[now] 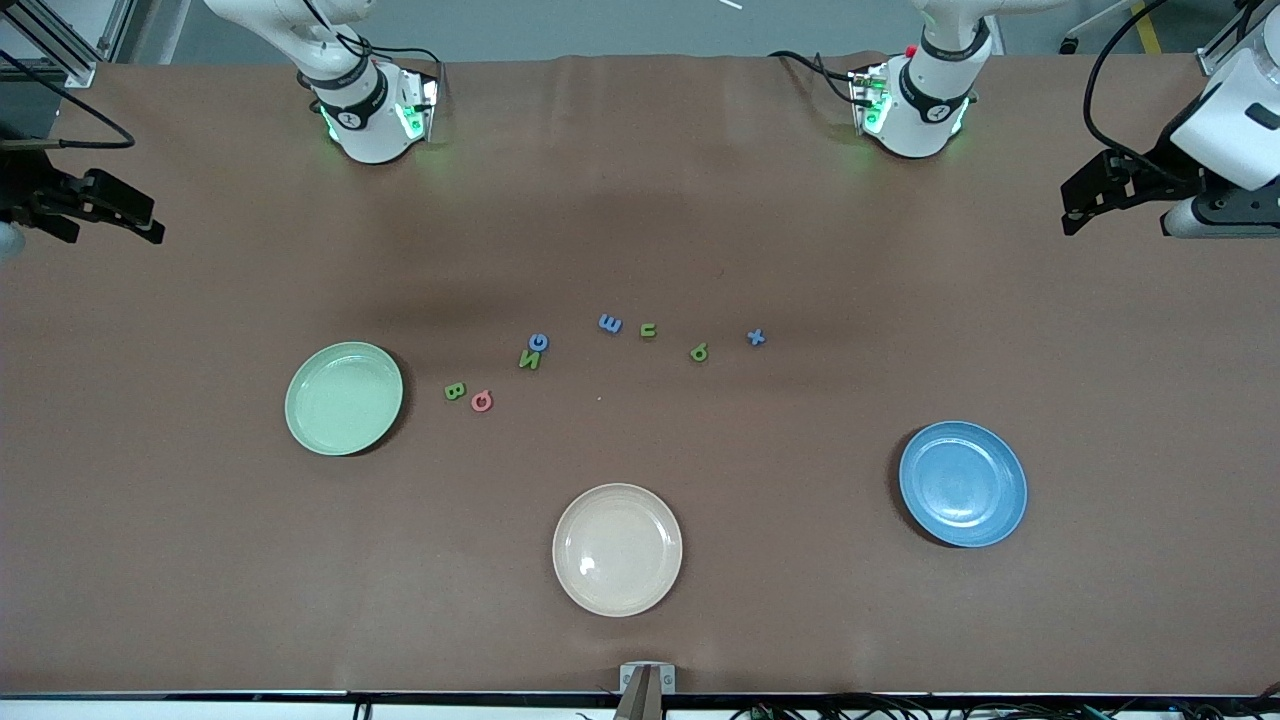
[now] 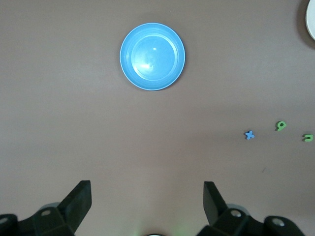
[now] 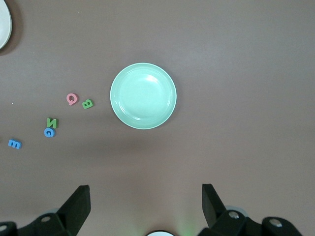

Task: Sort upper and lower case letters into plates
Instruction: 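Reach the right gripper to green B while the left gripper reaches blue x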

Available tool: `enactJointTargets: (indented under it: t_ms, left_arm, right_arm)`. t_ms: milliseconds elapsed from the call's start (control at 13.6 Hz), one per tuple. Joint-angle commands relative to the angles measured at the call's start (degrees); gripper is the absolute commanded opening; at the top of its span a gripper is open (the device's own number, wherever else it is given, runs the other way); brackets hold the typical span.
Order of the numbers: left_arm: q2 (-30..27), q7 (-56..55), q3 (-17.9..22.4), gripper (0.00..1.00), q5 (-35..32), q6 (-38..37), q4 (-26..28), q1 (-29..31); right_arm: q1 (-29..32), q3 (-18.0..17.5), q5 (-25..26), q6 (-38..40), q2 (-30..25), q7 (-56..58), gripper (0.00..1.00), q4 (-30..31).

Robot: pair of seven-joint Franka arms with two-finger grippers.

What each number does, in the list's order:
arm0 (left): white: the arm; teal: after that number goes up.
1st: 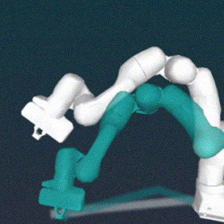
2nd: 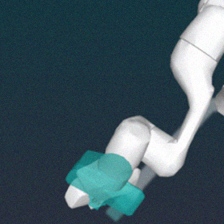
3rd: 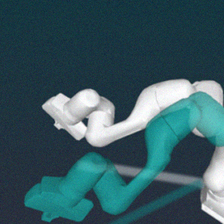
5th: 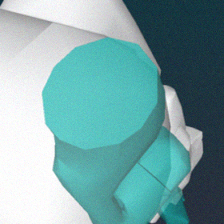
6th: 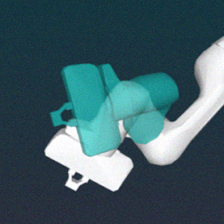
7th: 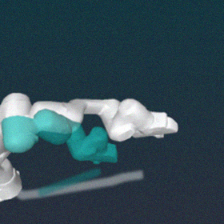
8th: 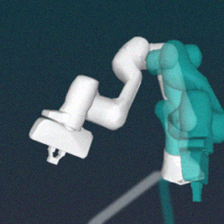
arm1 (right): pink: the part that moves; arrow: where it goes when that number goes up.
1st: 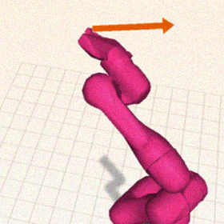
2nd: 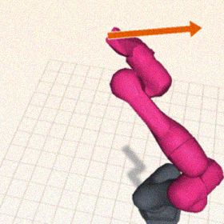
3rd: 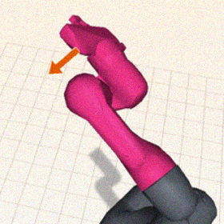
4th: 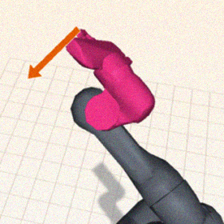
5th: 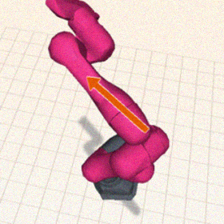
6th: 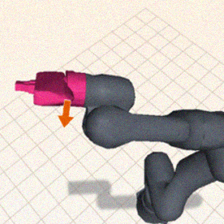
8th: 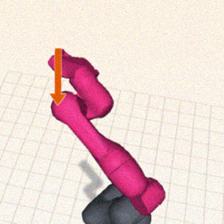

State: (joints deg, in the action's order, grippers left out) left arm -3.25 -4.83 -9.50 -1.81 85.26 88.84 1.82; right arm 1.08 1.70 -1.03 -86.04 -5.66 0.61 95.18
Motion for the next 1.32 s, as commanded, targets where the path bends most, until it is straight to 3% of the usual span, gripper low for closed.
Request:
enactJointTargets:
  t_ms: [0,441,735,1029,1250]
  left_arm:
    - [0.0,1.31,-0.08,1.0,1.29,-0.53,-0.69,0.47]
    - [1.84,1.22,-0.17,1.0,1.28,-0.27,-0.78,0.47]
    - [6.23,-0.09,-0.87,1.0,2.96,4.28,1.41,-0.76]
    - [6.24,-7.11,-4.2,1.0,2.87,15.7,10.45,-1.55]
    - [6.15,-12.55,-7.54,1.0,2.87,28.43,20.2,-1.47]
  right_arm:
    - [0.68,-0.64,0.42,-0.27,-1.54,-0.7,1.0,1.68]
    - [0.77,-0.55,1.2,0.35,-0.76,-0.09,1.0,-0.6]
    - [0.94,-0.55,1.3,-0.18,4.75,-0.52,1.0,-2.1]
    - [1.64,-0.29,2.0,-3.25,17.24,0.09,1.0,-7.01]
    - [1.38,-0.38,2.18,-6.15,19.2,-5.92,1.0,-5.72]
